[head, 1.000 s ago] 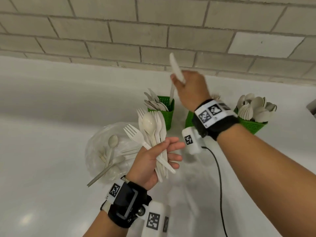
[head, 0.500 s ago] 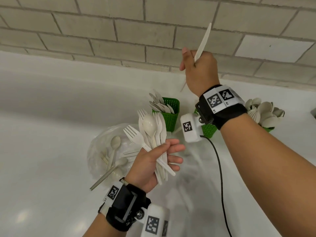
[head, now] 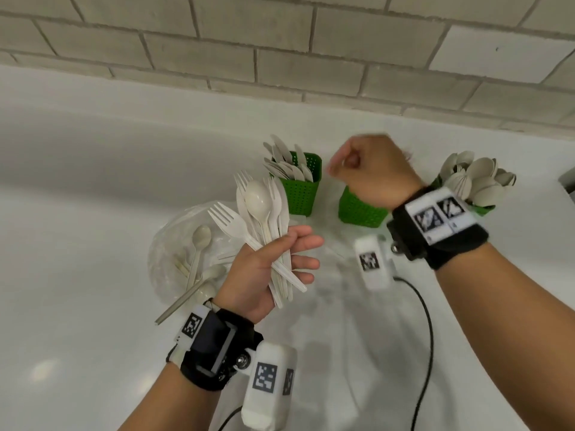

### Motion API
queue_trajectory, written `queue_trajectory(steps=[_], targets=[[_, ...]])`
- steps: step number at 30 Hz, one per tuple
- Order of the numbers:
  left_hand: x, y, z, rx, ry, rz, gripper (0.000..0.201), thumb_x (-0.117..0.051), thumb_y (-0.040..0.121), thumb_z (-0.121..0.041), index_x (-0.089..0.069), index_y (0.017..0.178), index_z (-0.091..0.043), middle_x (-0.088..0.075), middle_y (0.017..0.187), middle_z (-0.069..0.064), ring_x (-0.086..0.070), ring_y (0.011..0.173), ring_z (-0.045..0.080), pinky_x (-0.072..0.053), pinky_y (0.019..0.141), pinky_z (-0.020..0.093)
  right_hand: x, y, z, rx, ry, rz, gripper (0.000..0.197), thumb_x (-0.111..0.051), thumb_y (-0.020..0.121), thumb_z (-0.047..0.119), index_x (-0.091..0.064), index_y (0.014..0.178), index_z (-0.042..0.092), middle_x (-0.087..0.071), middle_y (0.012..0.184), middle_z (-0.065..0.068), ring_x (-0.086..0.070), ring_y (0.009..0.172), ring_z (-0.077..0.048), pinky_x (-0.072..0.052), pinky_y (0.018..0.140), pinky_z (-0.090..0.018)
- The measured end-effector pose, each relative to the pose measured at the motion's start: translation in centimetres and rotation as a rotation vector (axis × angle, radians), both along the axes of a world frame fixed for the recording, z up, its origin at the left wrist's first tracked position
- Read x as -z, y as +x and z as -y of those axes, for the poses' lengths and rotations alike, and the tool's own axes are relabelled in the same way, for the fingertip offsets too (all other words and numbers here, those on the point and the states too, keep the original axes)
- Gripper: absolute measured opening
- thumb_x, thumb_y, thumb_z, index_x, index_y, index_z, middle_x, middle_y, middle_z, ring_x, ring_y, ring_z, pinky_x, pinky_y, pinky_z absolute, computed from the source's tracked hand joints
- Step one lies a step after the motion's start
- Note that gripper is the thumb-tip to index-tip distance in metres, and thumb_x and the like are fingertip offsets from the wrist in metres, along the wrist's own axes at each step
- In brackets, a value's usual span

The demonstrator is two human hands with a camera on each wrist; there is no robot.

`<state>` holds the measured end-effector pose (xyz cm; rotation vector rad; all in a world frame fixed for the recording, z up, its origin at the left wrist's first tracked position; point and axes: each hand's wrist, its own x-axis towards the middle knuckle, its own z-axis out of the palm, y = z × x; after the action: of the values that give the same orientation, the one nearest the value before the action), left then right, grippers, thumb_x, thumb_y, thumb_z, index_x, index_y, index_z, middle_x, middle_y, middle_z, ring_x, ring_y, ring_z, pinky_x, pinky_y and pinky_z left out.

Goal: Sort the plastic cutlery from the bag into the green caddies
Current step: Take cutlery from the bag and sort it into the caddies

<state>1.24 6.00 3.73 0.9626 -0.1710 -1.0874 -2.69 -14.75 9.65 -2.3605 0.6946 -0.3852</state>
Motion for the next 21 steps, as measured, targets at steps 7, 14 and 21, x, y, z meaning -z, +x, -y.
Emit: queue_trajectory(steps=[7, 14, 21], targets=[[0.1, -0.7, 0.7, 0.033, 0.019, 0.035, 0.03, -0.055, 0.083, -0.021, -0.064, 0.106, -0.005, -0.074, 0.093, 0.01, -0.068, 0.063, 0.017, -0.054, 0.053, 0.027, 9.6, -7.0, -0.9, -0.091, -0.308, -0.668, 0.022, -0.07, 0.081, 0.035, -0.065, 0.083, 0.014, -0.055, 0.094, -0.005, -0.058, 0.089, -0.024, -0.041, 0.068, -0.028], [0.1, -0.7, 1.3, 0.017, 0.025, 0.015, 0.028, -0.056, 0.083, -0.02, -0.065, 0.105, -0.006, -0.074, 0.092, 0.009, -0.067, 0.062, 0.017, -0.053, 0.052, 0.026, 10.0, -9.7, -0.7, -0.079, -0.22, -0.702, 0.014, -0.055, 0.089, 0.019, -0.053, 0.099, 0.01, -0.061, 0.099, -0.01, -0.06, 0.088, -0.03, -0.046, 0.069, -0.032], [0.3, -0.5, 1.7, 0.006, 0.023, 0.022, 0.024, -0.054, 0.087, -0.017, -0.065, 0.106, -0.006, -0.074, 0.091, 0.009, -0.068, 0.062, 0.017, -0.054, 0.052, 0.026, 2.0, -10.2, -0.9, -0.003, 0.623, 0.025, 0.02, -0.052, 0.097, 0.003, -0.056, 0.108, 0.019, -0.072, 0.079, -0.012, -0.061, 0.043, -0.026, -0.05, 0.042, -0.03]])
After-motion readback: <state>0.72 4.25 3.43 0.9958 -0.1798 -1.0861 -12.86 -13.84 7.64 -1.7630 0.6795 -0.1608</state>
